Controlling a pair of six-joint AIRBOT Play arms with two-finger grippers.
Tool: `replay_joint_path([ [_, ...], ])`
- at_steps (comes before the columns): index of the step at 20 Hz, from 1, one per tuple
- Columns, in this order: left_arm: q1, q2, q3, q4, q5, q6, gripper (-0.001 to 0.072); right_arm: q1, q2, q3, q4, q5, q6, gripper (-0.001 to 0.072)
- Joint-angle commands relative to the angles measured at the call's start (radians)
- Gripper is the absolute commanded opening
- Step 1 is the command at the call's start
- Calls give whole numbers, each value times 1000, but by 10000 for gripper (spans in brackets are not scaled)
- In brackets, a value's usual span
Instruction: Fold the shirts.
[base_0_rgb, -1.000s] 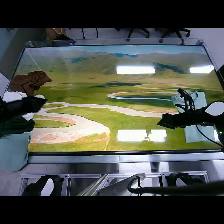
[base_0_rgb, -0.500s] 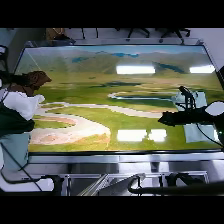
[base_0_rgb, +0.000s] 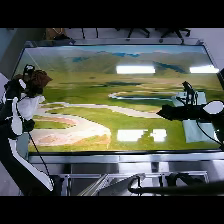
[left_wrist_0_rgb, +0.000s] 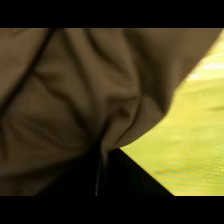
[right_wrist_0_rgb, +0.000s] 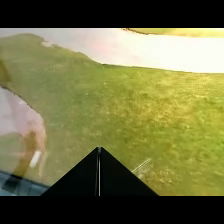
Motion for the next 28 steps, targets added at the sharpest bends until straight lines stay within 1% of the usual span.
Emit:
replay_joint_path([
  [1, 3, -44, 101, 11, -80, -97, 9, 0, -3, 0, 11, -10, 1, 17],
  [2, -6, -35, 140, 3, -110, -134, 9, 0, -3, 0, 13, -10, 1, 17],
  [3, -19, -15, 179, -28, -133, -150, 9, 0, -3, 0, 13, -10, 1, 17],
  [4, -29, 17, 204, -90, -145, -153, 8, 0, -3, 0, 13, -10, 1, 16],
  [6, -55, 127, 197, -267, -139, -143, 8, 0, -3, 0, 14, -10, 1, 17],
  [8, -95, 256, 182, -452, -168, -105, 7, 0, -3, 0, 30, 3, 1, 17],
  [10, -140, 373, 182, -619, -268, -63, 6, 0, -5, 0, 28, 11, 0, 17],
  [12, -191, 461, 182, -770, -415, -60, 7, 0, -10, 0, 28, 8, -3, 18],
  [13, -220, 489, 182, -819, -497, -69, 6, 0, -13, 0, 28, 9, -3, 18],
  [14, -255, 511, 182, -841, -586, -99, 6, 0, -13, 0, 27, 9, -3, 18],
  [16, -336, 539, 171, -840, -705, -171, 6, 0, -13, 0, 27, 11, -4, 17],
  [19, -467, 612, -14, -824, -678, -203, 6, 0, -13, 0, 23, 24, -4, 18],
  [22, -583, 635, -256, -825, -584, -205, 9, 0, -16, 0, 1, 35, -4, 29],
  [23, -617, 634, -330, -825, -543, -209, 28, 0, -16, 0, 1, 34, -4, 161],
  [24, -643, 633, -383, -825, -507, -209, 366, 0, -16, 0, 2, 32, -4, 396],
  [25, -655, 633, -415, -825, -480, -229, 684, -1, -17, 5, 2, 29, -16, 485],
  [26, -647, 633, -418, -823, -481, -245, 690, -1, -21, 17, 2, 29, -55, 478],
  [28, -583, 633, -366, -823, -584, -255, 688, -2, -36, 50, -2, 39, -83, 479],
])
